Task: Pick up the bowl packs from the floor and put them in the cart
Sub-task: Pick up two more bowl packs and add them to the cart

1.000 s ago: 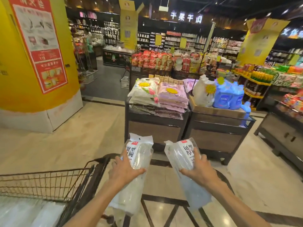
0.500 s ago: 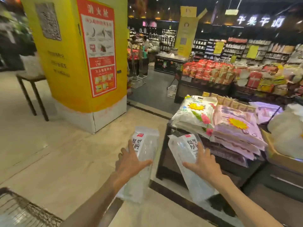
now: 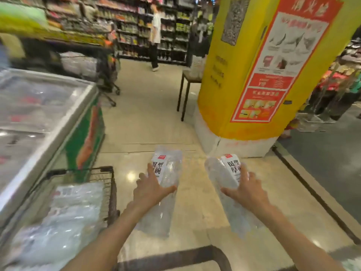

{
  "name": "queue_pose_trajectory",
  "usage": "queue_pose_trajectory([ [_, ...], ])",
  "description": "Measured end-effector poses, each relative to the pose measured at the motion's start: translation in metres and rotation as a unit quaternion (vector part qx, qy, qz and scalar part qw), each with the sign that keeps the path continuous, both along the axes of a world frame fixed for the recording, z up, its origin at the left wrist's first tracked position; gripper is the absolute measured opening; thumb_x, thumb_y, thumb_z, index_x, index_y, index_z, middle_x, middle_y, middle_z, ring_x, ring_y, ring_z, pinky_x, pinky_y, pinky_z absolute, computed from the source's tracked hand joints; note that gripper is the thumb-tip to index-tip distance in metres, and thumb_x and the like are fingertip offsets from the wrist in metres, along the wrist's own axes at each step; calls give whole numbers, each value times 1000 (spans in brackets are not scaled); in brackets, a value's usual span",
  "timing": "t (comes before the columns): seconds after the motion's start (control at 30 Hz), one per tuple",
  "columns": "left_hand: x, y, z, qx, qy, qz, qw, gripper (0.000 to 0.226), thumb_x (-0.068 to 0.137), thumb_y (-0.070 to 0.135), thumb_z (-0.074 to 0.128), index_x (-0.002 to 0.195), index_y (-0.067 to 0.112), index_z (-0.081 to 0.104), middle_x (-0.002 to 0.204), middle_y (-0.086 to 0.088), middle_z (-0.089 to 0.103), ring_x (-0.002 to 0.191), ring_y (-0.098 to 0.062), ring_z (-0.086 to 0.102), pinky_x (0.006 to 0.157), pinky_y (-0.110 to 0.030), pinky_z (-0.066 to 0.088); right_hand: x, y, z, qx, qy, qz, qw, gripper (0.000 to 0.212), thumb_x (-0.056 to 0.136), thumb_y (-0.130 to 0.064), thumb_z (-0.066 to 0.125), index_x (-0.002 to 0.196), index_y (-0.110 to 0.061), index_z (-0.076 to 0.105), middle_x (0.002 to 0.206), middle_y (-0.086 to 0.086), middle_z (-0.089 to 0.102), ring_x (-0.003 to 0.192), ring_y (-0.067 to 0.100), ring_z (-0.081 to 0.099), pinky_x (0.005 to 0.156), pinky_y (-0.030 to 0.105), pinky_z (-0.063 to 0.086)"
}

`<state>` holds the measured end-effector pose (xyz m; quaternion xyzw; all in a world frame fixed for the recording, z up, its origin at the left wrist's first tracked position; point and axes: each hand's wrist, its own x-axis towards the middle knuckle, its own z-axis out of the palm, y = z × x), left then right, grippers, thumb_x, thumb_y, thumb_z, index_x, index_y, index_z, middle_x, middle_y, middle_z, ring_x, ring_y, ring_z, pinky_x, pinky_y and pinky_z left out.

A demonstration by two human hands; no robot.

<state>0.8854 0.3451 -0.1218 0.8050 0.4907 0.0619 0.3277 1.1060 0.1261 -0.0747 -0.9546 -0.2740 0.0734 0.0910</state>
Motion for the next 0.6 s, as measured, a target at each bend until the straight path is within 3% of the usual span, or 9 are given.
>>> queue_pose_trajectory([
  [0.03, 5, 1, 3, -2, -9, -7, 1000, 138, 64, 81, 72, 161, 21, -6, 147, -21, 38, 133, -40, 43, 98, -47, 43, 7, 2, 7, 5, 4, -12, 1000, 128, 70, -75, 74, 163, -27, 1, 151, 13, 36, 134, 41, 41, 95, 53, 46],
  [0.1, -39, 53, -5, 0, -12, 104, 995, 140, 62, 81, 73, 161, 20, -6, 151, -24, 38, 136, -43, 40, 101, -49, 42, 5, 108, -4, -2, 10, 112, 994, 128, 70, -74, 76, 163, -26, 3, 148, 15, 39, 131, 43, 45, 93, 53, 47],
  [0.33, -154, 130, -13, -2, -10, 293, 956, 141, 62, 83, 74, 160, 26, -11, 159, -27, 26, 141, -46, 37, 108, -58, 39, -65, 293, -14, 18, 27, 304, 952, 125, 72, -71, 76, 163, -29, 1, 147, 11, 37, 126, 40, 47, 82, 47, 43],
  [0.4, -209, 142, -19, -1, -24, 386, 922, 141, 63, 79, 77, 160, 26, -11, 159, -28, 25, 142, -46, 36, 110, -58, 36, -112, 356, -19, 17, 24, 397, 917, 127, 72, -73, 75, 164, -27, 1, 148, 14, 37, 127, 41, 47, 87, 50, 47],
  [0.53, -269, 141, -28, -21, -39, 473, 880, 139, 65, 75, 79, 162, 19, -5, 162, -25, 23, 144, -46, 33, 114, -58, 32, -168, 413, -23, 2, 17, 478, 878, 129, 72, -79, 71, 164, -26, -3, 147, 17, 39, 126, 42, 48, 91, 55, 53],
  [0.6, -311, 128, -45, -31, -59, 543, 837, 140, 63, 76, 78, 161, 19, -4, 163, -22, 24, 145, -45, 31, 115, -59, 33, -217, 450, -33, -3, 13, 544, 839, 129, 72, -80, 71, 162, -31, -6, 145, 18, 42, 124, 42, 50, 88, 56, 55],
])
